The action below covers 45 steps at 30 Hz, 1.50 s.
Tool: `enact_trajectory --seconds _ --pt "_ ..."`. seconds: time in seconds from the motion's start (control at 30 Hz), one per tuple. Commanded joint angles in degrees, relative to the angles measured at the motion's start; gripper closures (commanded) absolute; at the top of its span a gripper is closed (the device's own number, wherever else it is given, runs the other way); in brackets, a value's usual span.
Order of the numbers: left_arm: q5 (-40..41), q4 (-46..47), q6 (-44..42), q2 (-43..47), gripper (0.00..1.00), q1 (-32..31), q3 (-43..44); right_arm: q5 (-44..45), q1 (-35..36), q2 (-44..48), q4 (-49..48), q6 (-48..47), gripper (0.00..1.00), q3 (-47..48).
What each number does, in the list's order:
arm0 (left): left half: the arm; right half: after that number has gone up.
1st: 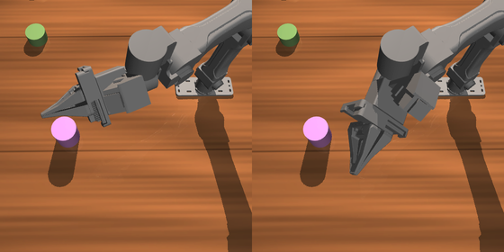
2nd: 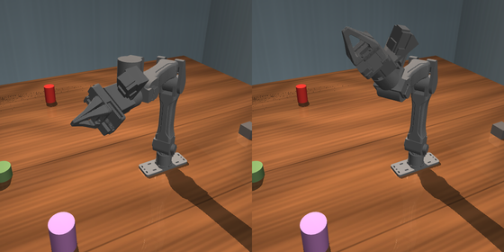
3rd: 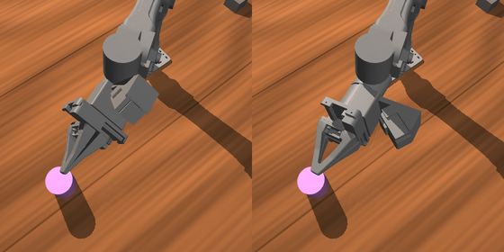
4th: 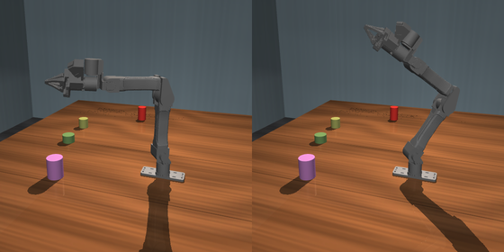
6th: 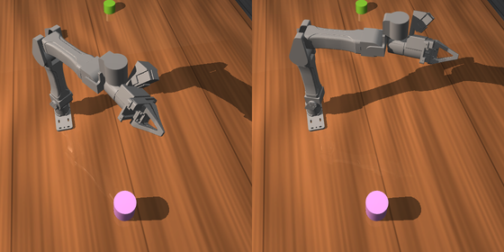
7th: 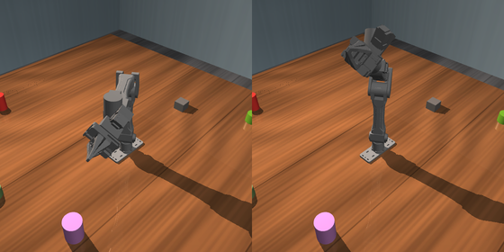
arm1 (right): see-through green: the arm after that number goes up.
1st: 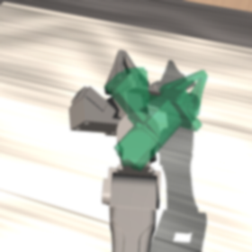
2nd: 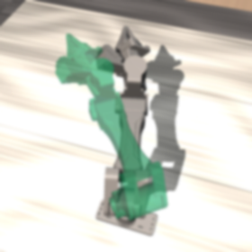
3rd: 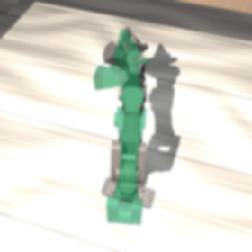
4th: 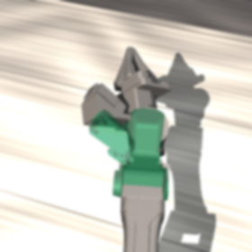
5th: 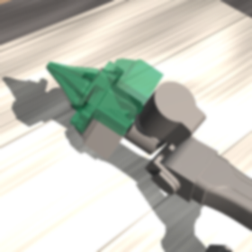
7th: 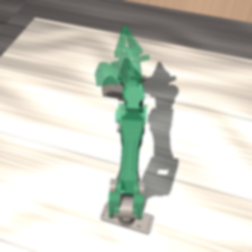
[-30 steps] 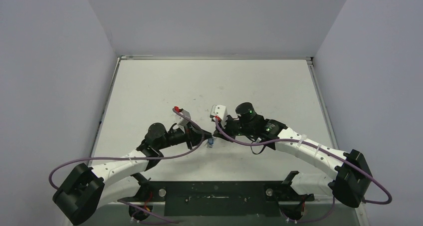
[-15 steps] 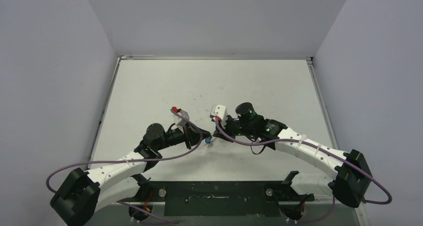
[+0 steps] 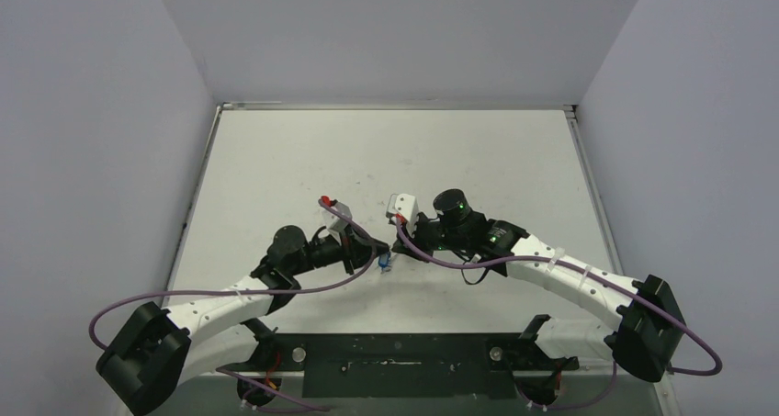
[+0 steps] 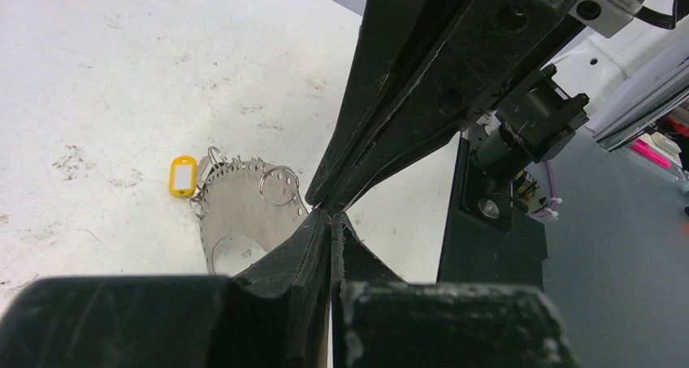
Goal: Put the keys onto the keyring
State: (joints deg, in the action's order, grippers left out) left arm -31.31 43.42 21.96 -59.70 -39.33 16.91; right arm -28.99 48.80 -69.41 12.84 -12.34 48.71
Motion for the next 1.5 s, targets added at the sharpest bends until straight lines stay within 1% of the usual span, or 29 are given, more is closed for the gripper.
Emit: enact_trajectory --seconds 0.0,0.4,0.7,0.9,1.13,1.47 --pt "-0.1 3.8 0.0 0.0 1.0 -0.2 3.2 -1.2 0.5 1.6 -3.1 0.4 1.0 0.3" --pt "2.0 2.4 -0.9 -0.7 1.0 -0.2 2.8 -1.1 0.4 1.5 -2.5 0.0 1.0 0.6" --pt "6.1 -3.2 -2.3 4.1 1.0 -0.1 1.0 -1.4 0.4 1.6 -2.4 -0.5 1.0 0.8" --pt "7.0 -4.0 -2.3 5.4 1.0 0.0 0.1 -1.8 0.5 1.9 -2.9 -0.4 1.0 0.7" --pt "6.7 -4.5 -2.9 4.8 1.0 0.0 0.2 -2.9 0.4 3.1 -5.5 0.4 1.0 -0.7" --pt "5.5 -6.4 -6.9 4.4 1.0 -0.1 0.1 -5.1 0.0 5.4 -11.0 2.8 1.0 -2.9"
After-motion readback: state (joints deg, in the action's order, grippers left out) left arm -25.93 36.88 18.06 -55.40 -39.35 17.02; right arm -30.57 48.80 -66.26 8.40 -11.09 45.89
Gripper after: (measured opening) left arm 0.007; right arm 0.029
